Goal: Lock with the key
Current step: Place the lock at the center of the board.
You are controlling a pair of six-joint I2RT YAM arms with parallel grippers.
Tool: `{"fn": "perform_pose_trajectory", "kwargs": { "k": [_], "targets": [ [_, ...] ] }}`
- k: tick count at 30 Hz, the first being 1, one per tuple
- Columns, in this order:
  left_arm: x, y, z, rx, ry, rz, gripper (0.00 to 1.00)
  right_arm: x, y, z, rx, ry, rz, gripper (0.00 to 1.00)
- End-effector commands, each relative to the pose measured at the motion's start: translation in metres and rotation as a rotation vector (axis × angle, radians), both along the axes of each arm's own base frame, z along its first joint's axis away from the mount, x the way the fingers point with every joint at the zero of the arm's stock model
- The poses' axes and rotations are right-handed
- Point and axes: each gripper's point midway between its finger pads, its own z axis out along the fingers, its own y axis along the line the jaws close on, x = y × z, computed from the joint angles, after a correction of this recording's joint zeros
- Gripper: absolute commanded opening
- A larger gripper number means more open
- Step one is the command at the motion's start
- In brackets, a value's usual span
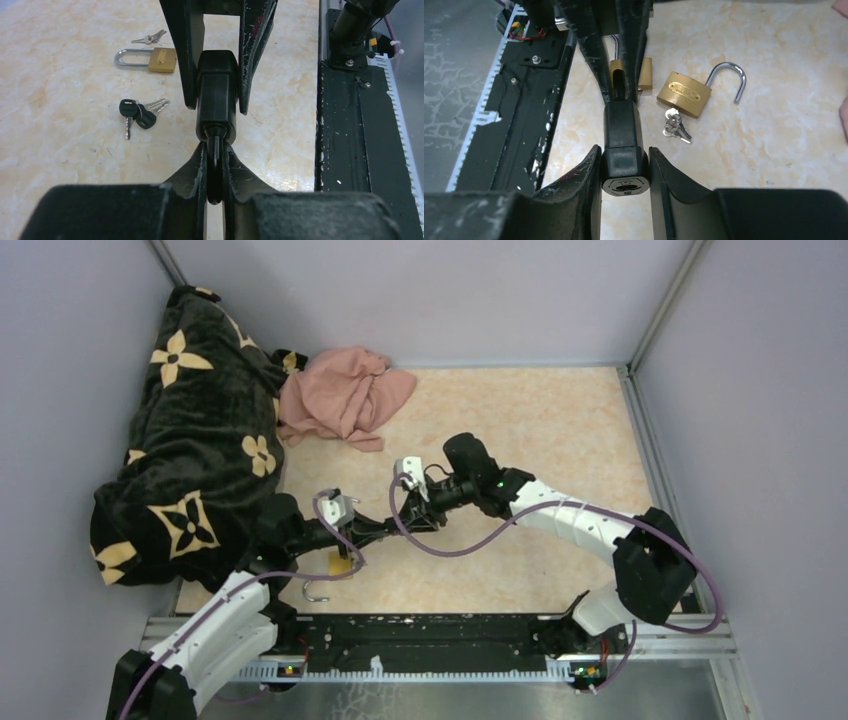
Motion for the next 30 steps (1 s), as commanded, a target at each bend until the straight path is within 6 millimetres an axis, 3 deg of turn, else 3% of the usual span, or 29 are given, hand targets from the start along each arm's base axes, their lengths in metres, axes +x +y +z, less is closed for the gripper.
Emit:
{"fn": "perform_pose_trajectory", "kwargs": {
  "k": [1, 2, 3, 4, 9, 15, 18, 27, 30],
  "targets": [
    [0.005, -0.002, 0.036, -0.053, -0.126, 0.003, 0.41, 0.019, 0.008, 0.014, 0.003, 0.050, -0.117, 0.00],
    [0.008, 0.000, 0.035, -0.052, -0.117, 0.026, 0.58, 0.029, 0.004, 0.009, -0.008, 0.087, -0.166, 0.00],
    [0.011, 0.002, 0.035, -0.052, -0.113, 0.049, 0.91, 0.036, 0.001, 0.005, -0.014, 0.127, -0.212, 0.00],
    [0.015, 0.004, 0.034, -0.049, -0.108, 0.078, 0.98, 0.044, -0.002, 0.001, -0.014, 0.174, -0.263, 0.00],
    [0.048, 0.026, 0.036, -0.093, -0.043, 0.332, 0.99, 0.078, -0.001, -0.013, 0.078, 0.386, -0.468, 0.00],
    [0.096, 0.085, 0.025, -0.229, 0.165, 0.794, 0.99, 0.106, 0.005, -0.048, 0.107, 0.613, -0.702, 0.00],
    [0.100, 0.102, 0.022, -0.280, 0.222, 0.883, 0.99, 0.117, 0.002, -0.064, 0.118, 0.706, -0.807, 0.00],
    [0.100, 0.124, 0.010, -0.365, 0.303, 0.974, 0.99, 0.134, -0.022, -0.104, 0.028, 0.803, -1.047, 0.00],
    [0.101, 0.130, 0.009, -0.377, 0.301, 0.999, 0.99, 0.129, -0.030, -0.115, -0.036, 0.808, -1.078, 0.12]
  ]
}}
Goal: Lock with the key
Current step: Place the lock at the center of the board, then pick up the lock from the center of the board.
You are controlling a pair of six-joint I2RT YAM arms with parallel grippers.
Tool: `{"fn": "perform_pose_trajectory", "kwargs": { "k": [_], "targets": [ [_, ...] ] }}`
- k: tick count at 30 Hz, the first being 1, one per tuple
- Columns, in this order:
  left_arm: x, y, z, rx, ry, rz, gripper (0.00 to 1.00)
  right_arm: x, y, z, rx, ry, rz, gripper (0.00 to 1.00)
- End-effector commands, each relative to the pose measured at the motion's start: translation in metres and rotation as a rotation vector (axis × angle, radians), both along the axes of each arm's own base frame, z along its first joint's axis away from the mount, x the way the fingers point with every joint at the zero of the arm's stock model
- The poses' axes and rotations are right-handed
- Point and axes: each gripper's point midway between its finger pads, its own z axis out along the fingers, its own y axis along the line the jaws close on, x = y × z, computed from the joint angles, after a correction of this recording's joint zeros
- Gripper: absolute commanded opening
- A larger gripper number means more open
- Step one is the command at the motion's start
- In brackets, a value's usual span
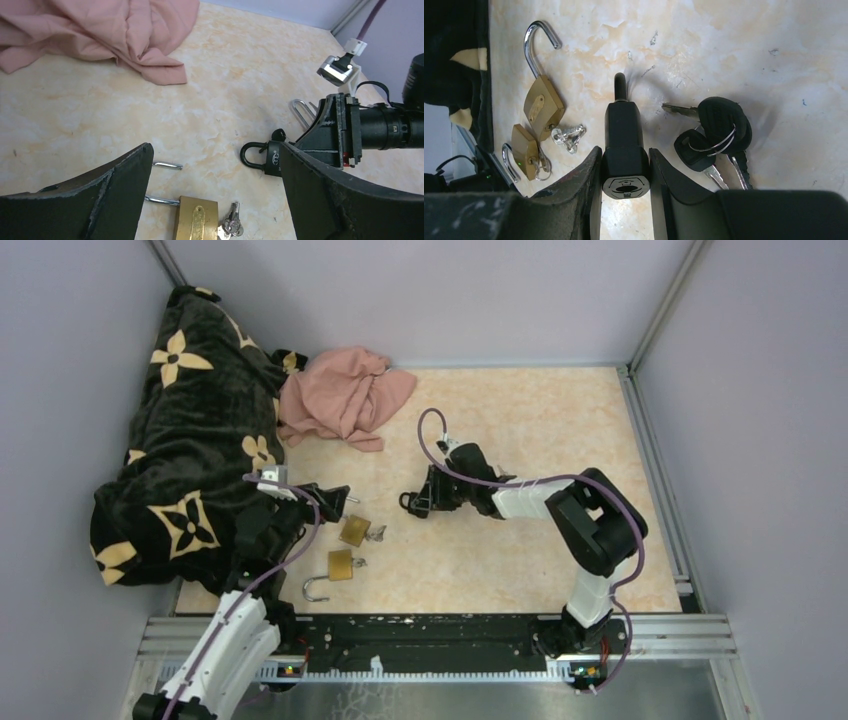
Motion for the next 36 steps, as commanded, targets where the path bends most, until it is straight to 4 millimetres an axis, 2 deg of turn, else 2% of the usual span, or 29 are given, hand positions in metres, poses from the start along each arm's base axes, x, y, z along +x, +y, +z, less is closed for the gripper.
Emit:
{"fn": "perform_pose_trajectory", "kwargs": {
  "k": [1, 4, 6, 13, 19, 22, 24, 27, 28, 33, 36],
  "targets": [
    [0.002, 0.012, -0.003, -0.049, 0.012, 0.065, 0.99, 0.019, -0.001, 0.014, -0.004, -0.016, -0.065, 0.17],
    [0.002, 0.013, -0.003, -0.054, 0.004, 0.070, 0.99, 0.017, -0.004, 0.014, -0.027, -0.008, -0.058, 0.32],
    [0.002, 0.013, -0.003, -0.059, 0.002, 0.068, 0.99, 0.017, -0.006, 0.017, -0.042, -0.013, -0.057, 0.38],
    [0.000, 0.014, -0.002, -0.072, -0.007, 0.067, 0.99, 0.026, -0.021, 0.036, -0.122, -0.092, -0.083, 0.51],
    [0.000, 0.014, -0.002, -0.076, -0.009, 0.069, 0.99, 0.034, -0.026, 0.064, -0.236, -0.226, -0.060, 0.55],
    [0.001, 0.017, -0.001, -0.081, -0.012, 0.084, 0.99, 0.028, 0.000, 0.083, -0.310, -0.400, 0.079, 0.59],
    [0.002, 0.021, -0.002, -0.082, -0.011, 0.100, 0.99, 0.014, 0.028, 0.085, -0.317, -0.462, 0.209, 0.77],
    [0.005, 0.031, -0.003, -0.082, -0.009, 0.153, 0.99, -0.005, 0.065, 0.076, -0.274, -0.467, 0.342, 0.92],
    [0.006, 0.037, -0.003, -0.080, -0.009, 0.179, 0.99, -0.006, 0.074, 0.073, -0.271, -0.469, 0.363, 0.95],
    [0.010, 0.067, -0.004, -0.071, -0.002, 0.319, 0.99, -0.029, 0.122, 0.057, -0.253, -0.517, 0.549, 0.98],
    [0.011, 0.084, -0.004, -0.066, 0.001, 0.399, 0.99, -0.041, 0.138, 0.046, -0.265, -0.542, 0.636, 0.98]
  ]
}}
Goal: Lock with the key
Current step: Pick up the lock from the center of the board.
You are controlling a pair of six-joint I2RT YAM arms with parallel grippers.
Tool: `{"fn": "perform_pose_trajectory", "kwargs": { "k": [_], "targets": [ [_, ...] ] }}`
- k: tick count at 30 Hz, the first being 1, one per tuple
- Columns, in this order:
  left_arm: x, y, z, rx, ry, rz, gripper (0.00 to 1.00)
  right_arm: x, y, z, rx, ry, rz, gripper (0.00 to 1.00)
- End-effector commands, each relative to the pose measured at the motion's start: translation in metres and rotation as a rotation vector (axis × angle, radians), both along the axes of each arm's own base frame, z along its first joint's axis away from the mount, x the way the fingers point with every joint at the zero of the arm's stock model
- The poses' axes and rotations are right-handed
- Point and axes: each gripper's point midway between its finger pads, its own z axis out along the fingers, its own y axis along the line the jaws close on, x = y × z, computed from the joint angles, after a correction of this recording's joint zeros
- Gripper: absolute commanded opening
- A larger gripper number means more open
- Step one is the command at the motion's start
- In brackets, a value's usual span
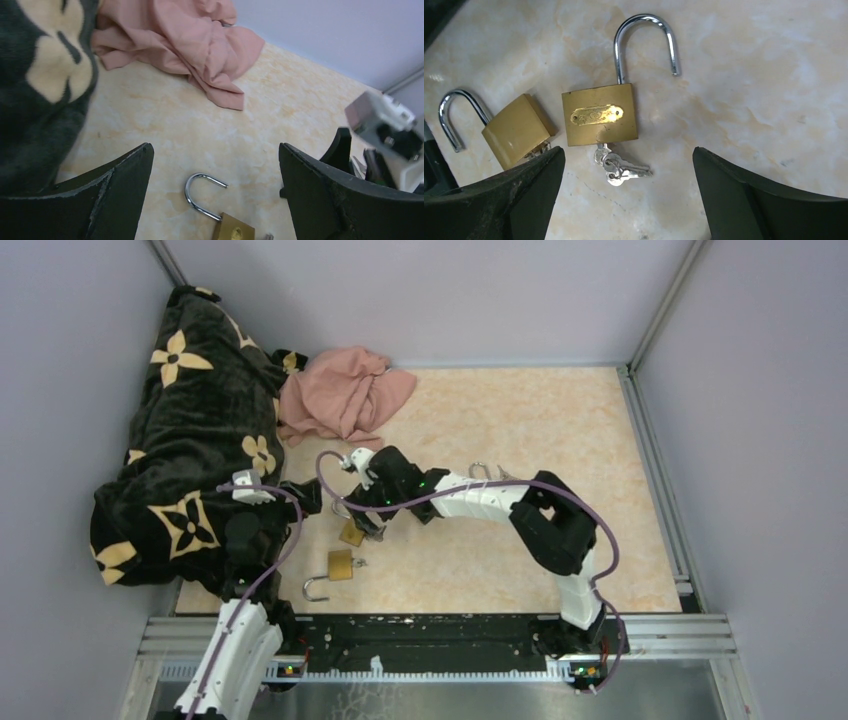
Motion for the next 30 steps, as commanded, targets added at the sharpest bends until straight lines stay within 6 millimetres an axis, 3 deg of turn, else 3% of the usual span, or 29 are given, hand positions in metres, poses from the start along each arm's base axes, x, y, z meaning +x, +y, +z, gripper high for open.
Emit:
{"fn": "perform_pose_trajectory", "kwargs": {
  "k": [1, 16, 25, 30],
  "targets": [
    [0.001, 0.030, 0.000, 0.003, 0.004, 0.144, 0.99, -0.012, 0.031, 0.003, 0.003, -0.069, 0.158, 0.98],
    [0.001, 0.058, -0.003, -0.010, 0.019, 0.262, 0.99, -0.026, 0.049, -0.053, -0.133, -0.100, 0.216, 0.93],
    [0.001, 0.058, -0.003, -0.011, 0.021, 0.259, 0.99, -0.009, 0.016, -0.078, -0.319, -0.170, 0.136, 0.67],
    [0.001, 0.056, -0.003, -0.008, 0.018, 0.246, 0.99, -0.012, -0.002, -0.078, -0.343, -0.169, 0.129, 0.34]
  ]
}}
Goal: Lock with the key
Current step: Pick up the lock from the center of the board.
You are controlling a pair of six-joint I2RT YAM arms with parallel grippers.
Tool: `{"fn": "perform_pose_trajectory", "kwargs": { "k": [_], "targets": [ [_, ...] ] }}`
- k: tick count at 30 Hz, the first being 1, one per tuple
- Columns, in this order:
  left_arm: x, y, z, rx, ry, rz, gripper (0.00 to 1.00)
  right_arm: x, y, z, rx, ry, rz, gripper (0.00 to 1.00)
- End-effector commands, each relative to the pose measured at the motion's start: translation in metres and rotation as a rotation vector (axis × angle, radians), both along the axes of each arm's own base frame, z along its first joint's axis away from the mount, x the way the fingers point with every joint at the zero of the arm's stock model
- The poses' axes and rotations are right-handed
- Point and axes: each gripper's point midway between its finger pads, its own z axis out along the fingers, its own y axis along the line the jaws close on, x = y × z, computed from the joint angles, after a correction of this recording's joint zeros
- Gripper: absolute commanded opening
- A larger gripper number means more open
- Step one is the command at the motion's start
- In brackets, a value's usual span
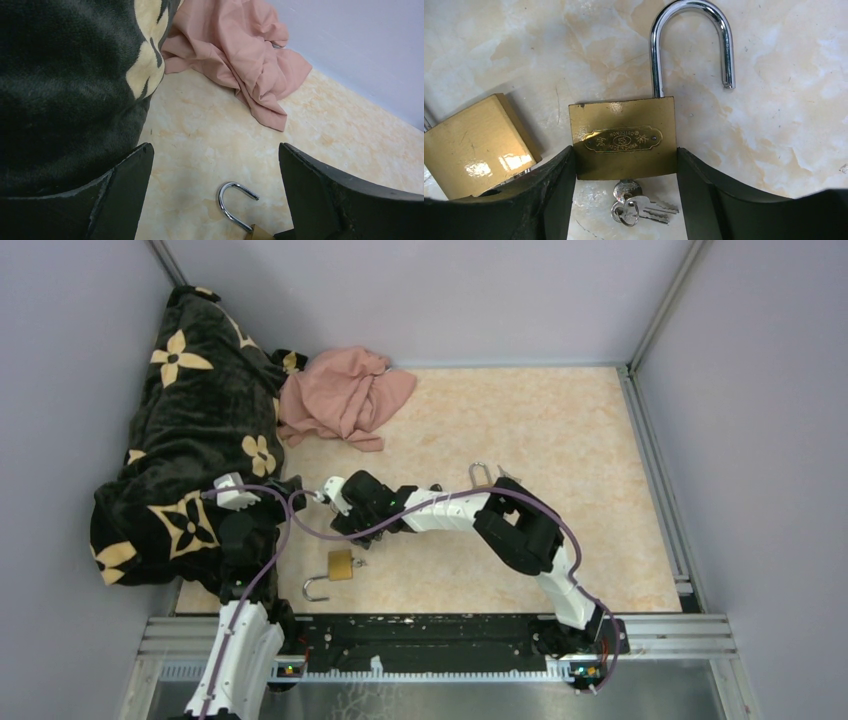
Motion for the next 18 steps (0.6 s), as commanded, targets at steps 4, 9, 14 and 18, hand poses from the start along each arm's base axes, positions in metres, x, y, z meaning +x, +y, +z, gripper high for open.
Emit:
{"fn": "perform_pose_trajectory", "kwargs": {
  "k": [4, 9, 14, 18],
  "targets": [
    [0.001, -0.007, 0.016, 0.018, -0.050, -0.047, 0.98, -0.003, -0.039, -0.005, -0.049, 0.020, -0.015, 0.15],
    [0.004, -0.028, 0.041, 0.136, -0.120, -0.196, 0.96, -0.009, -0.052, 0.016, 0.101, 0.107, 0.011, 0.00],
    [-0.003, -0.087, 0.065, 0.430, -0.213, -0.611, 0.97, -0.016, -0.063, 0.044, 0.276, 0.144, 0.047, 0.00],
    [-0.055, -0.140, 0.018, 0.764, -0.250, -1.218, 0.99, -0.026, -0.069, 0.056, 0.356, 0.165, 0.091, 0.00]
  ]
}}
